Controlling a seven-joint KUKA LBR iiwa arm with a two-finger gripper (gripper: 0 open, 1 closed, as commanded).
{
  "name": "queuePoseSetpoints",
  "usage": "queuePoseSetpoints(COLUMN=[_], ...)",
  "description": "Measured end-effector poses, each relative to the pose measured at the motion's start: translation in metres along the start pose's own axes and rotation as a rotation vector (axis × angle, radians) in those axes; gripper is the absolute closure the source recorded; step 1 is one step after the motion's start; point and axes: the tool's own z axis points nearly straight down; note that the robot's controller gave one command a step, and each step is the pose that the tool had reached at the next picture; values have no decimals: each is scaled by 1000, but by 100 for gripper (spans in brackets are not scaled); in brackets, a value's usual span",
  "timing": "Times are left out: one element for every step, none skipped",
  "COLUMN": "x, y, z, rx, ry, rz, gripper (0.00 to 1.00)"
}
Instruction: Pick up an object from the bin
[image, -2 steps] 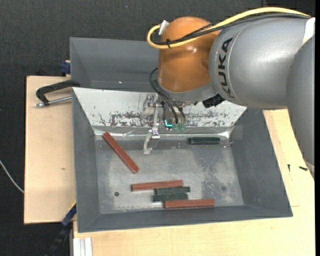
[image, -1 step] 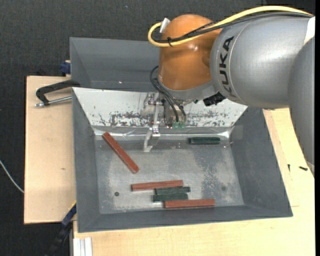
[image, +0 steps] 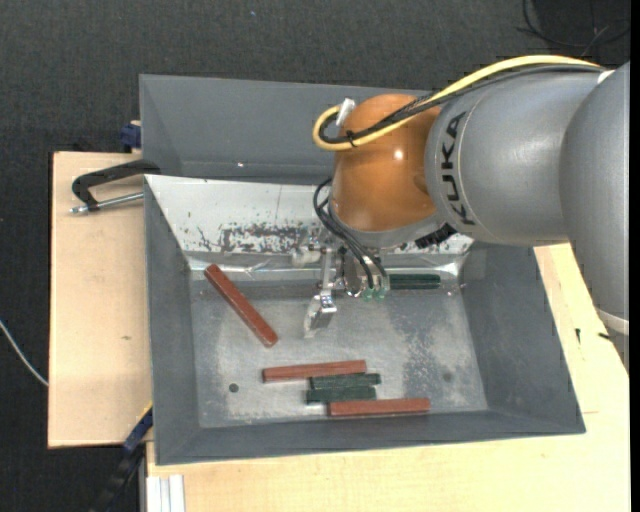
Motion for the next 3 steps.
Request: queuePoseSetpoints(x=[8, 9, 5], y=[-23, -8, 50], z=[64, 69, 72], rx=[0, -3, 11], ry=[3, 0, 31], rz=[33, 30, 103], gripper=[0, 0, 100])
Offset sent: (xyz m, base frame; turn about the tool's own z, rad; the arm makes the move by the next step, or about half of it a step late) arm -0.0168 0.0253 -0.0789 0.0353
